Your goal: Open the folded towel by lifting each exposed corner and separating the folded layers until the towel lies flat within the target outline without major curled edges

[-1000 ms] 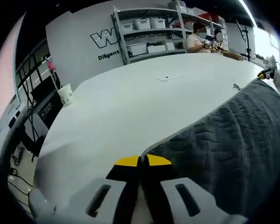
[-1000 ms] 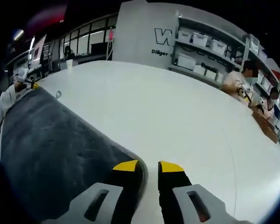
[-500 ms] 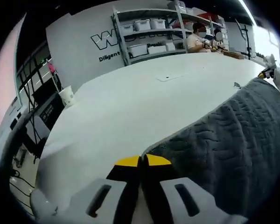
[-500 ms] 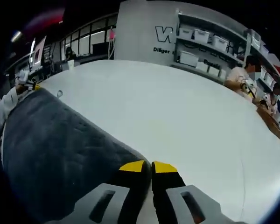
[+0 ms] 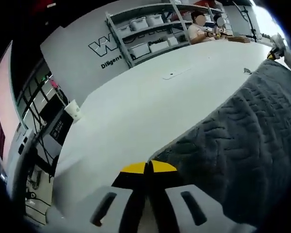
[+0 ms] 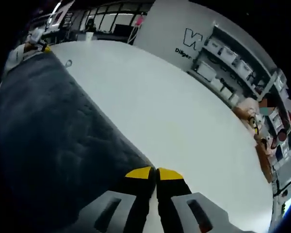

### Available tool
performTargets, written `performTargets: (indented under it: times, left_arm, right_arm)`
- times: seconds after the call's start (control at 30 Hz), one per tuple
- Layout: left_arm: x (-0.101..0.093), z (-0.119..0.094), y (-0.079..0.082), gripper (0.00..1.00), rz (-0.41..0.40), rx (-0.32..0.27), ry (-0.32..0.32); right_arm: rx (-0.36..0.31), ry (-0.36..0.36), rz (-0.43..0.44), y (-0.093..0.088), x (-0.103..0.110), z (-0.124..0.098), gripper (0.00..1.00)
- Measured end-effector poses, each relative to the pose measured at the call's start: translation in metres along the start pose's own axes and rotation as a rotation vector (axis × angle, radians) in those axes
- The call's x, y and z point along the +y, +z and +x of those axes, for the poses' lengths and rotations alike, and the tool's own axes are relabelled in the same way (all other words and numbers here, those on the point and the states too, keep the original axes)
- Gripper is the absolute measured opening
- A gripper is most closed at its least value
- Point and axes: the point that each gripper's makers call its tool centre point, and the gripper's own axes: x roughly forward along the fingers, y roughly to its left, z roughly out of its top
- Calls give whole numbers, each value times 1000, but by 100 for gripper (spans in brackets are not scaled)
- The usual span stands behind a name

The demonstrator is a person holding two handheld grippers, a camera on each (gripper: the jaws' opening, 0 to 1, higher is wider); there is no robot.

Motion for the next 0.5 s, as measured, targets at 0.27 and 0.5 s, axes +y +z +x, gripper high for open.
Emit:
performTargets:
  times: [0.27,0.5]
  left_arm:
    - [0,0,1,0,67,-19,64]
    - [0,0,2,0,134,-14,95]
  right_arm:
    - [-4,-75,-131,0,-2,-1,0]
    - [-31,-117,-163,-3,-6,3,0]
